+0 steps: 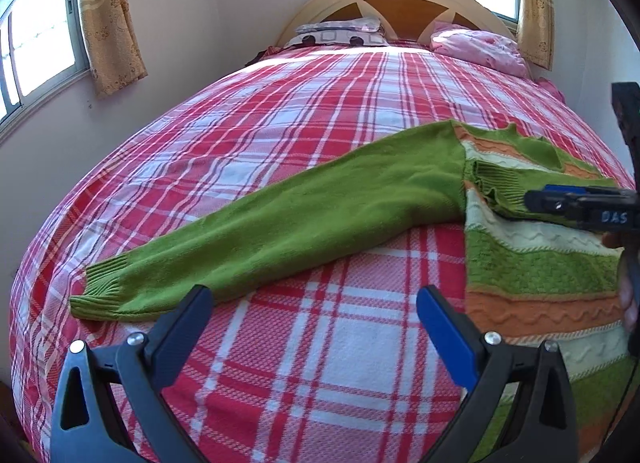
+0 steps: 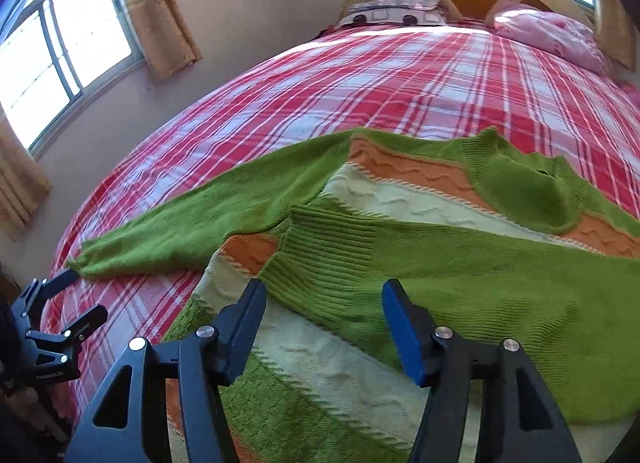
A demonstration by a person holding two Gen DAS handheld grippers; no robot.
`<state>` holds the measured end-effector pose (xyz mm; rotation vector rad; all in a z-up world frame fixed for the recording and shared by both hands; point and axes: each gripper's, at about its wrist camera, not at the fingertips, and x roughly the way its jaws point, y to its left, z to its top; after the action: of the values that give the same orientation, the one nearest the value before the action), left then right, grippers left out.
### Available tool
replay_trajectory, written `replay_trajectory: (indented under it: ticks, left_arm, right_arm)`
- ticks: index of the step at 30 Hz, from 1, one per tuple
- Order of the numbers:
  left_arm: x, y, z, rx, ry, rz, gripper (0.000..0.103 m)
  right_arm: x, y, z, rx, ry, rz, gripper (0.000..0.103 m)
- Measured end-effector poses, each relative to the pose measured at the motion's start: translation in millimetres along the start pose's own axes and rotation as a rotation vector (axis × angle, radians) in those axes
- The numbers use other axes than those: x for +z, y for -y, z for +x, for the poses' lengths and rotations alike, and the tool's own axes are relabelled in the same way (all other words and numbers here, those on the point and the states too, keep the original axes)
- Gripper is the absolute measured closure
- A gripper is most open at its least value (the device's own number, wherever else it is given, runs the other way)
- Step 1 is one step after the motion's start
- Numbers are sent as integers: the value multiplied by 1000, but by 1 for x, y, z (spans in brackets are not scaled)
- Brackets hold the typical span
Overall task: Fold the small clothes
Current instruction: 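Release the sleeve with the right gripper while the left gripper grasps the other cuff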
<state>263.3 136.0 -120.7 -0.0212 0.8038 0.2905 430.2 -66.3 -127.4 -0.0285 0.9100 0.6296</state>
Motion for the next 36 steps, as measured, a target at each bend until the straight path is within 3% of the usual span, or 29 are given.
replay_trajectory:
  ticks: [4, 6, 8, 11, 19, 26, 30, 36]
  left_arm:
    - [-5, -34, 9, 62, -36, -59, 0]
    - [-7, -52, 10, 95, -46, -94, 0]
    - [-10, -72, 10, 131, -51, -129, 0]
    - [-13, -103, 9, 179, -50, -178, 0]
    - [-25, -177, 6, 274, -59, -332, 0]
    - [-36, -221, 13, 223, -71, -483, 6]
    - [-39, -219, 15, 140, -65, -534, 13]
    - [-41, -209, 23, 72, -79, -576, 28]
  right_arm:
    - [1, 5, 19, -47, -31, 26, 49]
    - [1, -12, 26, -80, -40, -42, 51]
    - [-1, -29, 28, -34, -66, -99, 54]
    - [-7, -54, 32, -83, -70, -210, 54]
    - [-14, -54, 31, -59, -42, -202, 53]
    - [-19, -61, 34, -85, -27, -241, 48]
    - [-21, -66, 35, -110, -28, -271, 46]
    - [-22, -67, 35, -117, -24, -275, 45]
